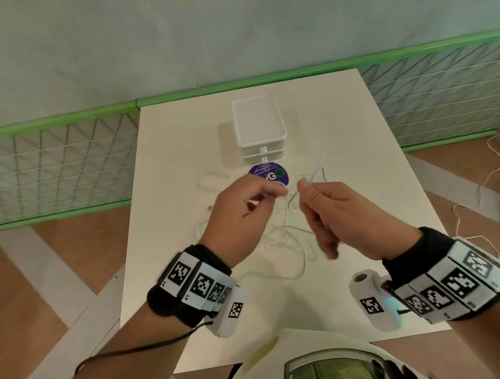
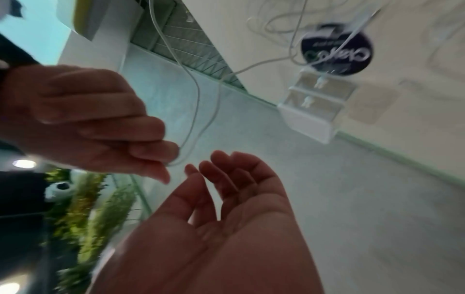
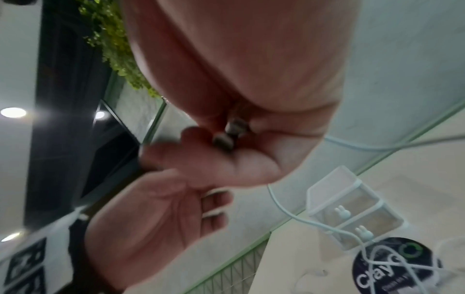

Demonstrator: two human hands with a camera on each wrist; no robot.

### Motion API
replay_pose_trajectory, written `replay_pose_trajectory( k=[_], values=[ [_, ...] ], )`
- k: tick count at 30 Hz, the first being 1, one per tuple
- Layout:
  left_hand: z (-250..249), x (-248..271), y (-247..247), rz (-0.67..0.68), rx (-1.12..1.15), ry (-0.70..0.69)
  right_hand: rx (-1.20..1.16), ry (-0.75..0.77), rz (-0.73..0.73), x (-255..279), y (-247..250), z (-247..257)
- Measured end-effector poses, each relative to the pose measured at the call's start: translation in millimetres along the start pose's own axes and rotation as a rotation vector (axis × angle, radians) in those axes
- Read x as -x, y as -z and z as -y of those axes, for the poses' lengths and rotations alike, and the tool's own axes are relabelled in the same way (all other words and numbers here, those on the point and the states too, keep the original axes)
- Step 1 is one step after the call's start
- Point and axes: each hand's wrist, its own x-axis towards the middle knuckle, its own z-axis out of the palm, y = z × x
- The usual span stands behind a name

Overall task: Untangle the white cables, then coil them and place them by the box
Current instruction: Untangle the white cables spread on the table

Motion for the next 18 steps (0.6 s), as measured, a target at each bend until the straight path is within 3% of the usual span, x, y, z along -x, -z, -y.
replay_pose_trajectory(
  k=[3,6,11,18],
  values=[
    [35.8,-4.4,1.9,-0.028,-0.013,0.191,-0.130,-0.086,-0.080,-1.9,22.5,-11.0],
    [68.3,-5.0,-3.6,0.078,-0.184,0.278,-0.368,-0.233,-0.139,-1.4,57.6,-18.0],
    [96.2,-10.0,-30.5,0.272,-0.393,0.307,-0.523,-0.160,-0.244,3.0,109.0,-24.4],
    [110.8,-44.5,-88.9,0.331,-0.501,0.178,-0.479,-0.213,-0.246,-1.2,139.6,-30.7]
  ],
)
